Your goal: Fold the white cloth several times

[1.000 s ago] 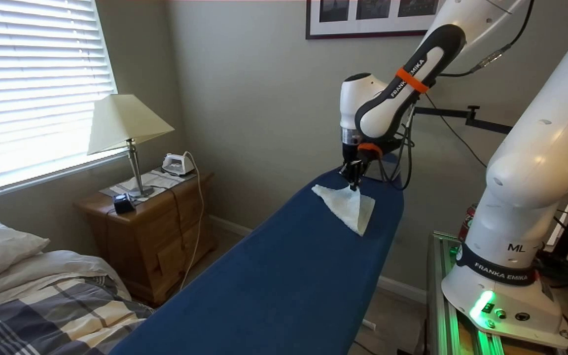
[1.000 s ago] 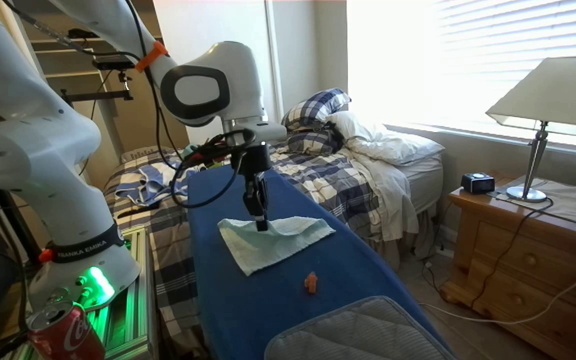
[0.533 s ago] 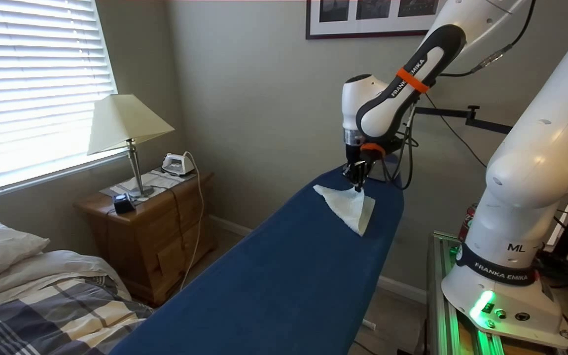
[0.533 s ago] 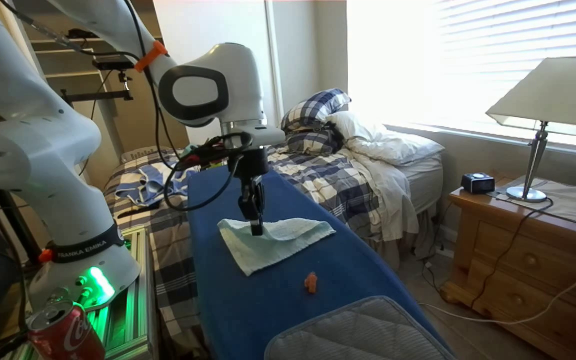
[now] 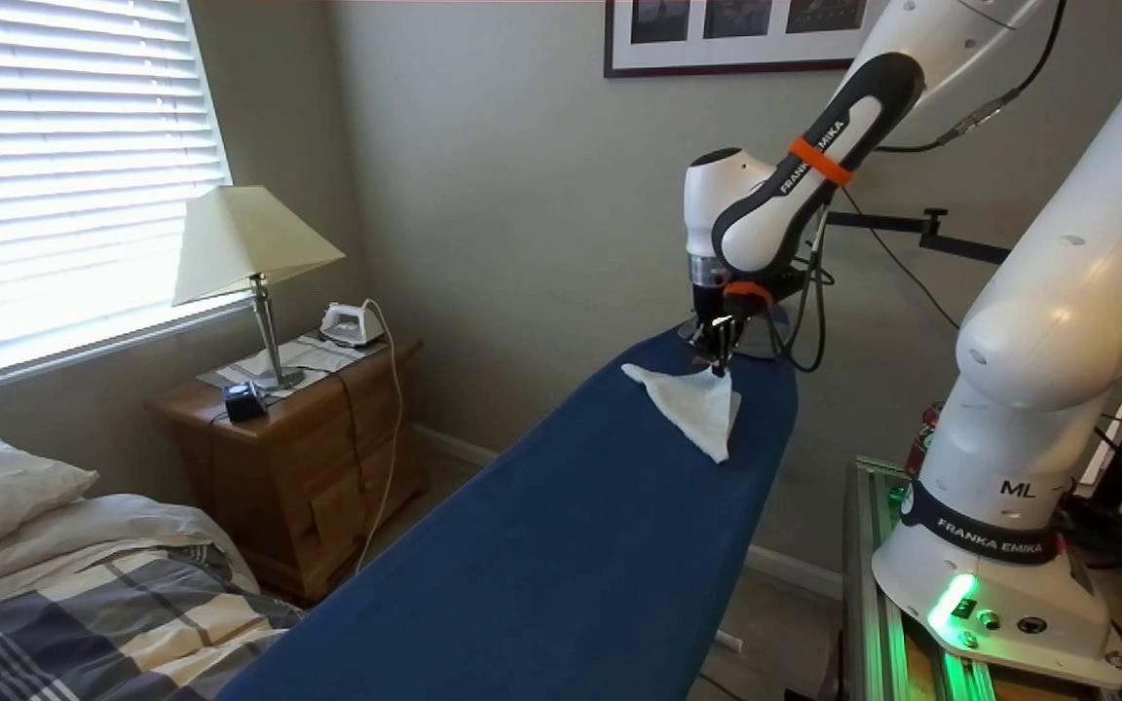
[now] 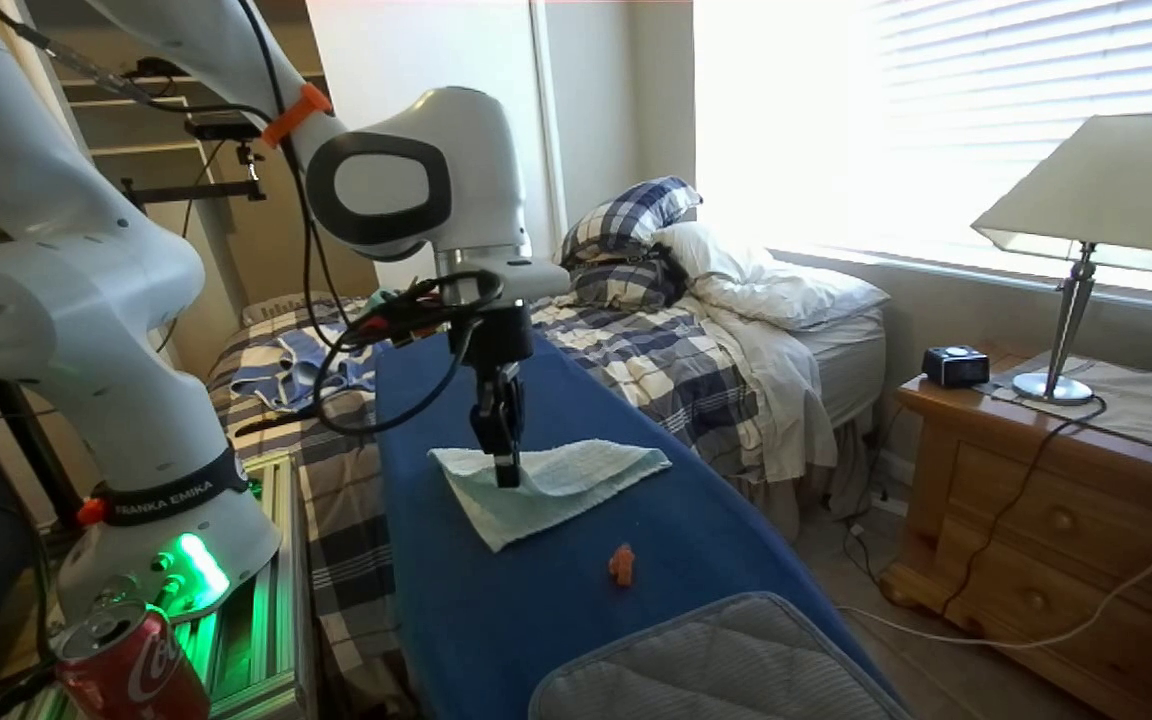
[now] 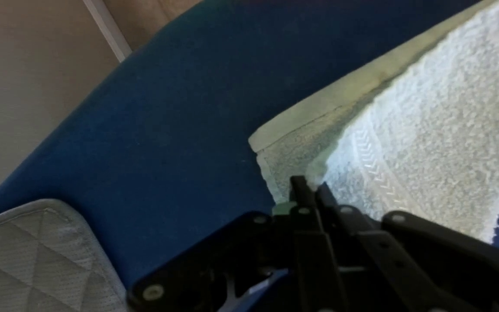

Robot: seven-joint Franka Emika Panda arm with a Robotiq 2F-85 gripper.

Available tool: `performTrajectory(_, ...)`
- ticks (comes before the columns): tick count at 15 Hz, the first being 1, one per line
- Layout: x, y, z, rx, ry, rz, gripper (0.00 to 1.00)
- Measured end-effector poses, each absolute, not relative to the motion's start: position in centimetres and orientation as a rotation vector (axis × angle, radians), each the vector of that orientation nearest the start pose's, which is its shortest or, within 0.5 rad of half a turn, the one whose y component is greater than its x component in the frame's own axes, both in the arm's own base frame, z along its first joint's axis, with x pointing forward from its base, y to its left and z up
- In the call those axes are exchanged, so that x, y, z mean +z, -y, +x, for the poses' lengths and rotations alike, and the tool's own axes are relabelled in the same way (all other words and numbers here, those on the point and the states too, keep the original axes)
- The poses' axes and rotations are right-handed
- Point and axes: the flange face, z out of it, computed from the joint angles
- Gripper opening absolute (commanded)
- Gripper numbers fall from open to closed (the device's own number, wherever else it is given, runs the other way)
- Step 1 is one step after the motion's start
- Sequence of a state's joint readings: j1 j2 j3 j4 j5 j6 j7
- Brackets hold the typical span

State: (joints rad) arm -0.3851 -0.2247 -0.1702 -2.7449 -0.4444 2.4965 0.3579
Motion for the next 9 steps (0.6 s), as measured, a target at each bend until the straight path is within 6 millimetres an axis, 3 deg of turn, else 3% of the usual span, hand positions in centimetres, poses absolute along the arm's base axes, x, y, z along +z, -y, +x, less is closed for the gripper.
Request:
performTrajectory(3,28.26,20.16,32.81,0.083,-0.9,-3.24,0.05)
performTrajectory(4,28.16,20.2,32.77,0.087,-0.899,-3.24,0.31)
performTrajectory(6,27.98,20.24,32.71,0.096,-0.899,-3.239,0.36)
performTrajectory(9,27.95,20.26,32.73,0.093,-0.899,-3.239,0.56)
